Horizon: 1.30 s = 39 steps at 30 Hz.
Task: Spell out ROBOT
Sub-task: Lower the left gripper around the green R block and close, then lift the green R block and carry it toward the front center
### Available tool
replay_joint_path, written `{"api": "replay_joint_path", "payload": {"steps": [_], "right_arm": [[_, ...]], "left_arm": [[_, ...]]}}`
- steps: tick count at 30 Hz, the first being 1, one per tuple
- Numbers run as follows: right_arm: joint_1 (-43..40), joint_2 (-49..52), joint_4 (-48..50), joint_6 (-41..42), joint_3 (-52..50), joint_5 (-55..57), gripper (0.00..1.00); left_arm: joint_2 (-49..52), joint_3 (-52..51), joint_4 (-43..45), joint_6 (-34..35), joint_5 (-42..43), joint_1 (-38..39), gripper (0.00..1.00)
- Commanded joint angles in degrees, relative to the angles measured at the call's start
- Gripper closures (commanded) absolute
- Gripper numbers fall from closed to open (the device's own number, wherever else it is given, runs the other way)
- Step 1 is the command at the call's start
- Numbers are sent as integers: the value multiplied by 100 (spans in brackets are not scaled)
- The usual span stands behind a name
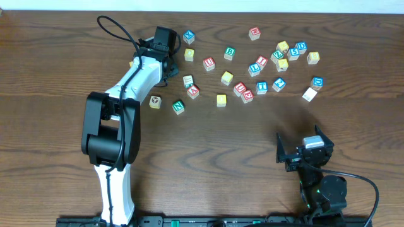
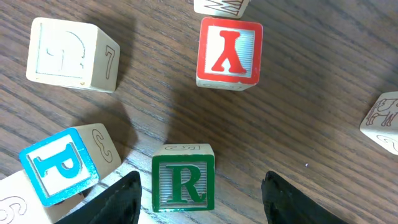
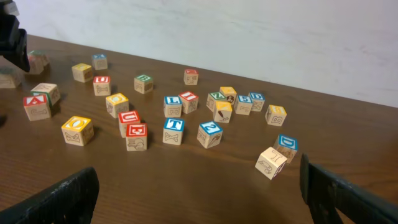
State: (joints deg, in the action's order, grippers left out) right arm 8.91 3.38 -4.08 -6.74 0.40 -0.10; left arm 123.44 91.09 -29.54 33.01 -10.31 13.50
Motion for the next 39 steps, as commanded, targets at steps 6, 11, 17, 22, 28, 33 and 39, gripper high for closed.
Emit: {"api": "replay_joint_path", "payload": {"steps": [6,11,17,22,28,33,39], "right_arm": [[-35,2,-24,-61,-9,11,1],[-35,2,-24,-63,-9,11,1],[-35,2,-24,-61,-9,11,1],[-35,2,-24,-61,-9,11,1],[-35,2,-24,-61,-9,11,1],[-35,2,-24,-61,-9,11,1],[-35,2,-24,-61,-9,11,1]], "left_arm": [[247,-103,-46,33,-133,-37,39],[334,-103,-57,28,-129,-37,39],[334,-103,-33,28,-131,-37,41],[334,-103,-28,28,-133,-37,48],[334,-103,35,31,-151,-37,56],[334,-103,37,28,-315,-44,57],[334,-103,46,28,-326,-66,57]]}}
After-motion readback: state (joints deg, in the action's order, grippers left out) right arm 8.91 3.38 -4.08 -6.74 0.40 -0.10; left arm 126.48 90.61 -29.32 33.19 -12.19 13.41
